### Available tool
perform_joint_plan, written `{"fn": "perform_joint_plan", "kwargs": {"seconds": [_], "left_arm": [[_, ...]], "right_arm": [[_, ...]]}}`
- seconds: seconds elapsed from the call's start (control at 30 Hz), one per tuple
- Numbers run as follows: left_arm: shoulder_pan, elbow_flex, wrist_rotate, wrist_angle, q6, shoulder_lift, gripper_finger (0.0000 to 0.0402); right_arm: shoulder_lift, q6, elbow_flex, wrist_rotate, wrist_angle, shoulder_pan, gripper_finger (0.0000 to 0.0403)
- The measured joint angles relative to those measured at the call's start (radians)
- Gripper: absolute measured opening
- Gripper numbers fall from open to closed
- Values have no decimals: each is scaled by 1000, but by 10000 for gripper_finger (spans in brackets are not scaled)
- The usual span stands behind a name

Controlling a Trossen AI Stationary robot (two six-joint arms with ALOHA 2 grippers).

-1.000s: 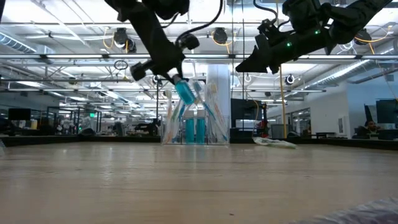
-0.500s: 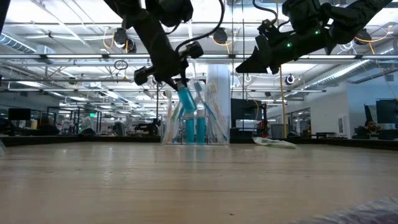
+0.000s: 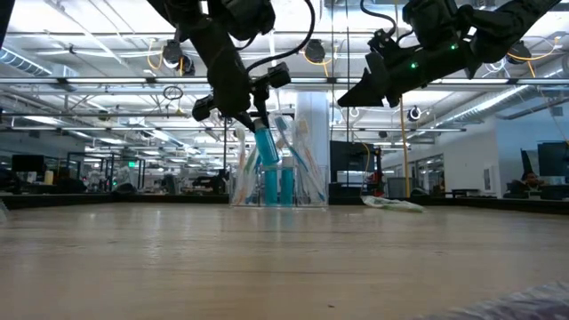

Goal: Pick & Place toothbrushing station
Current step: Put the blue mouthwash into the transparent organizer, then put the green toothbrush into the transparent organizer

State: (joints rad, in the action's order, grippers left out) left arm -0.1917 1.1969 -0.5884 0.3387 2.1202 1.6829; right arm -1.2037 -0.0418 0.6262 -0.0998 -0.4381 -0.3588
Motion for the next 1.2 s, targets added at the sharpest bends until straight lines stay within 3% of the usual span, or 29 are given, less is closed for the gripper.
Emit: {"fn": "perform_joint_plan", "kwargs": {"seconds": [0.4,0.57,0.97,1.2], "left_arm": [[-17,0,46,1,49,0,106],[-16,0,98,4,-5,1,108],[-18,0,92,3,-32,1,161],[-17,0,94,0,-101,1,168]], "right_arm": [[0,-2,0,0,-5,0,43],[0,-27,0,0,-5,0,43],[0,-49,0,0,-6,0,43],[0,-51,0,0,-6,0,43]]}}
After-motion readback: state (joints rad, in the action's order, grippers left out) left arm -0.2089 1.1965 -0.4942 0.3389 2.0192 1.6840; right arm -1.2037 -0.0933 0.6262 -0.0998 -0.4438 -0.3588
